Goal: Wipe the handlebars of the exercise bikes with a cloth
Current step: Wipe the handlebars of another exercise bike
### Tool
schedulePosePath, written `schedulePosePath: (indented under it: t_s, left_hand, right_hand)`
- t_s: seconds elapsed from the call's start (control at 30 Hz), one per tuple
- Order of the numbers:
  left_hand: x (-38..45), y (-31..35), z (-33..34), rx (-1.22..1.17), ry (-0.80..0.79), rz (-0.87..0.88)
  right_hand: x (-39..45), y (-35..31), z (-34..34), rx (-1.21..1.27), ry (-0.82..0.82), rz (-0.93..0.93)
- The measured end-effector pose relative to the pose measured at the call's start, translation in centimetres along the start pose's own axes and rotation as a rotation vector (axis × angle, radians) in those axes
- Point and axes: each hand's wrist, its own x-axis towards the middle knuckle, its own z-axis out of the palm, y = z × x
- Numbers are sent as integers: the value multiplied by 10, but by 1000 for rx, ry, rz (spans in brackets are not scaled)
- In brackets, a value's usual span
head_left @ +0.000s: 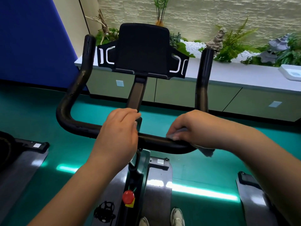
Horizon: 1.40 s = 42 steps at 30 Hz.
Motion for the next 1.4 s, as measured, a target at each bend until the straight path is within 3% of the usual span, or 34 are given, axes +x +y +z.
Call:
schedulePosePath:
  t_s: [0.07, 0.17, 0.33, 0.5, 0.63, 0.73, 0.83, 0.97, 1.13, 1.23, 1.4]
  left_hand:
    - [1, 2, 0, 12, 14, -6]
    - [4, 4, 0, 45, 30, -12]
    - [18, 9, 8, 107, 0, -20]
    - [29, 12, 10, 151, -15, -53]
    - [32, 16, 12, 172, -10, -74]
    - [33, 16, 11, 166, 3, -92]
    - [33, 17, 11, 166, 8, -102]
    - [34, 18, 13, 186, 14, -100]
    - [39, 20, 15, 203, 10, -108]
    - [39, 19, 16, 224, 8, -112]
    - [40, 22, 14, 240, 12, -124]
  right_hand:
    - [0, 8, -6, 32, 48, -54]
    - [12, 29, -15, -200, 305, -180]
    - [29, 53, -12, -596, 167, -264]
    - [43, 60, -47, -676, 243, -194]
    - [38, 56, -41, -608, 150, -197]
    - [41, 61, -39, -492, 117, -218]
    - [51, 82, -41, -354, 414, -284]
    - [32, 98, -27, 193, 782, -251]
    - [19, 114, 1, 792, 1061, 2]
    - [25, 121, 16, 1129, 1012, 188]
    - [45, 106, 39, 1392, 806, 185]
